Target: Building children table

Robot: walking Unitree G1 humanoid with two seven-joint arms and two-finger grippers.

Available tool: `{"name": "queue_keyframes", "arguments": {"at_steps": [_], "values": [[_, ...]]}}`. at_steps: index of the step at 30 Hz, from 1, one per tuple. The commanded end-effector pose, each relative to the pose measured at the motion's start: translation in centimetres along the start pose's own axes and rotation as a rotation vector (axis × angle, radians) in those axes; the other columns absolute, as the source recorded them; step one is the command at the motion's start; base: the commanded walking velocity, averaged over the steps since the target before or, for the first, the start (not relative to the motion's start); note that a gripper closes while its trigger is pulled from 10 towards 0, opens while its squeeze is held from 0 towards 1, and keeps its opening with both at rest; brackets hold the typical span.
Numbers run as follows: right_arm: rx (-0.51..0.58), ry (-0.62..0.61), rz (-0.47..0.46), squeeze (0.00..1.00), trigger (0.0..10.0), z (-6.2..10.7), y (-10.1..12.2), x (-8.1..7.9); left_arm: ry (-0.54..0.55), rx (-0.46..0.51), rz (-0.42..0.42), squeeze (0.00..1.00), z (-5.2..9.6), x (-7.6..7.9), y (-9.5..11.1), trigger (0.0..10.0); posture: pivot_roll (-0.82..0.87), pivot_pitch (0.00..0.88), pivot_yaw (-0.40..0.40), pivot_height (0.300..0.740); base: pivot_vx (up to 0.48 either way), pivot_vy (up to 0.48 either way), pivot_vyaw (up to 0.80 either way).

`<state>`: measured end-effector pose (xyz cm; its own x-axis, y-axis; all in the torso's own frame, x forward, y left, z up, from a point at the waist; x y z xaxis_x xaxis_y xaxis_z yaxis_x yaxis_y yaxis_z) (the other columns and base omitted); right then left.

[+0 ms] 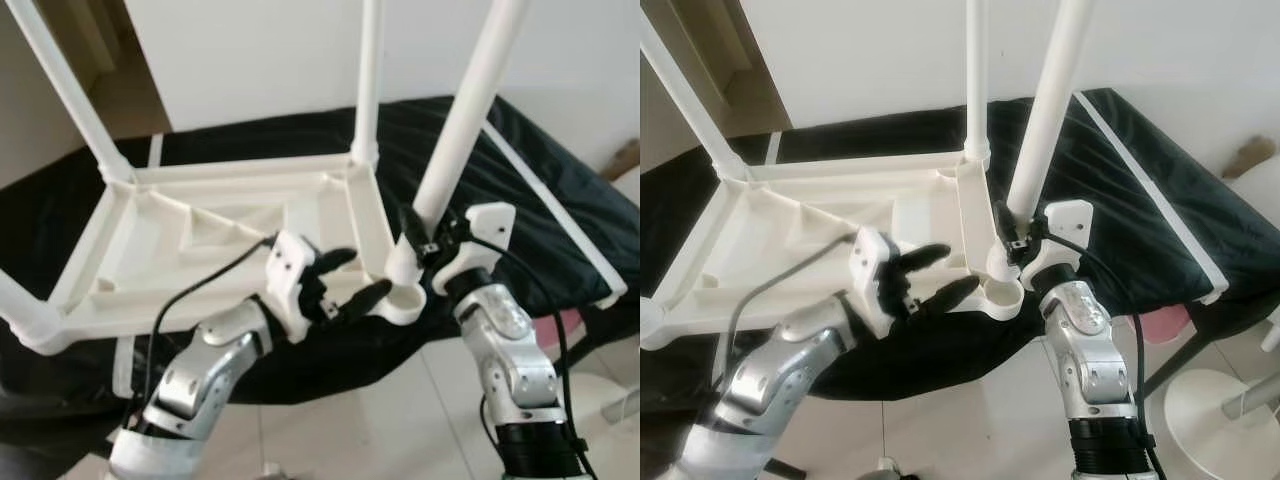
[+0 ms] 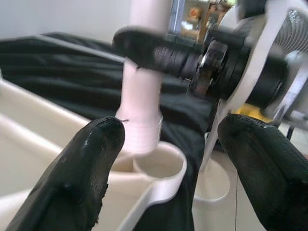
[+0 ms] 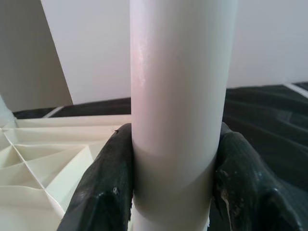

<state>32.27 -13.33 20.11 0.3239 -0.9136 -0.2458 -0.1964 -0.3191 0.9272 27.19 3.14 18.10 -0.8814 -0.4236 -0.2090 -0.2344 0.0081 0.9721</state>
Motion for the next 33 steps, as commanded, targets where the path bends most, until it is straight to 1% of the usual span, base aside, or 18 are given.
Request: {"name": "queue_keyframes", "arguments": {"at_steps": [1, 2, 3, 4, 7, 10, 13, 14, 17, 18, 20, 21, 23, 27, 33], "values": [[0.011, 0.035, 0.001, 0.0, 10.0, 0.3, 0.3, -0.6, -0.125, 0.008, 0.003, 0.0, 0.3, 1.3, 0.0, 10.0, 0.02, 0.0, 0.024, 0.74, 0.0, 0.0, 0.0], [0.003, 0.054, -0.003, 0.0, 10.0, 1.0, 0.1, -1.0, -0.138, -0.022, 0.005, 0.0, 0.9, 1.6, -0.5, 10.0, 0.02, 0.0, 0.025, 0.74, 0.0, 0.0, 0.0], [0.001, 0.057, -0.006, 0.0, 10.0, 1.2, 0.1, -1.1, -0.143, -0.031, 0.005, 0.0, 1.1, 1.8, -0.6, 10.0, 0.02, 0.0, 0.025, 0.74, 0.0, 0.0, 0.0], [0.001, 0.057, -0.006, 0.0, 10.0, 1.2, 0.1, -1.1, -0.143, -0.031, 0.005, 0.0, 1.1, 1.8, -0.6, 10.0, 0.02, 0.0, 0.025, 0.74, 0.0, 0.0, 0.0], [-0.019, 0.074, -0.009, 0.0, 10.0, 1.8, -0.4, -1.6, -0.163, -0.076, 0.025, 0.0, 1.6, 2.2, -1.4, 10.0, 0.02, 0.0, 0.026, 0.74, 0.0, 0.0, 0.0], [-0.028, 0.093, -0.002, 0.0, 10.0, 2.1, -0.7, -2.1, -0.18, -0.098, 0.018, 0.0, 1.9, 2.5, -1.9, 10.0, 0.01, 0.0, 0.027, 0.74, 0.0, 0.0, 0.0], [-0.031, 0.098, 0.001, 0.0, 10.0, 2.2, -0.8, -2.2, -0.185, -0.101, 0.014, 0.0, 2.0, 2.6, -2.0, 10.0, 0.01, 0.0, 0.027, 0.74, 0.0, 0.0, 0.0], [-0.042, 0.105, 0.012, 0.0, 10.0, 2.4, -1.1, -2.3, -0.187, -0.105, 0.015, 0.0, 2.1, 2.7, -2.1, 10.0, 0.01, 0.0, 0.027, 0.74, 0.0, 0.0, 0.0], [-0.076, 0.102, 0.031, 0.0, 10.0, 3.1, -2.2, -2.1, -0.183, -0.117, 0.019, 0.0, 2.4, 2.8, -2.2, 10.0, 0.01, 0.0, 0.025, 0.74, 0.0, 0.0, 0.0], [-0.076, 0.102, 0.031, 0.0, 10.0, 3.1, -2.2, -2.1, -0.183, -0.117, 0.019, 0.0, 2.4, 2.8, -2.2, 10.0, 0.01, 0.0, 0.025, 0.74, 0.0, 0.0, 0.0], [-0.103, 0.089, 0.048, 0.0, 10.0, 3.6, -2.9, -1.5, -0.179, -0.126, 0.017, 0.0, 2.6, 2.8, -2.1, 10.0, 0.01, 0.0, 0.026, 0.74, 0.0, 0.0, 0.0], [-0.103, 0.089, 0.048, 0.0, 10.0, 3.6, -2.9, -1.5, -0.179, -0.126, 0.017, 0.0, 2.6, 2.8, -2.1, 10.0, 0.01, 0.0, 0.026, 0.74, 0.0, 0.0, 0.0], [-0.114, 0.074, 0.058, 0.0, 10.0, 3.8, -3.2, -1.0, -0.179, -0.137, 0.007, 0.0, 2.7, 2.9, -2.2, 10.0, 0.01, 0.0, 0.026, 0.74, 0.0, 0.0, 0.0], [-0.121, 0.061, 0.08, 0.0, 10.0, 3.8, -3.5, -0.3, -0.171, -0.154, 0.009, 0.0, 2.7, 2.8, -2.4, 10.0, 0.02, 0.0, 0.025, 0.74, 0.0, 0.0, 0.0], [-0.117, 0.091, 0.1, 0.0, 10.0, 3.7, -3.7, -0.2, -0.158, -0.16, -0.008, 0.0, 2.6, 2.5, -2.4, 10.0, 0.02, 0.0, 0.025, 0.74, 0.0, 0.0, 0.0]]}}
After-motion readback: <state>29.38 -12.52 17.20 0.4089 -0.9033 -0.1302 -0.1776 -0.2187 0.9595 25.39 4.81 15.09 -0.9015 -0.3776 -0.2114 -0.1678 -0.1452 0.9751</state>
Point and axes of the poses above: a point about 5 cm out from each wrist's last joint towards the gripper, its own z axis pointing back from the gripper into the wrist, its own y axis along the axis of the wrist's last joint, x = y × z, the point moved 4 cm from there along -z, pointing out of the wrist towards the gripper, and after that the axes turned 12 degrees about -z, right-handed, at the moved point
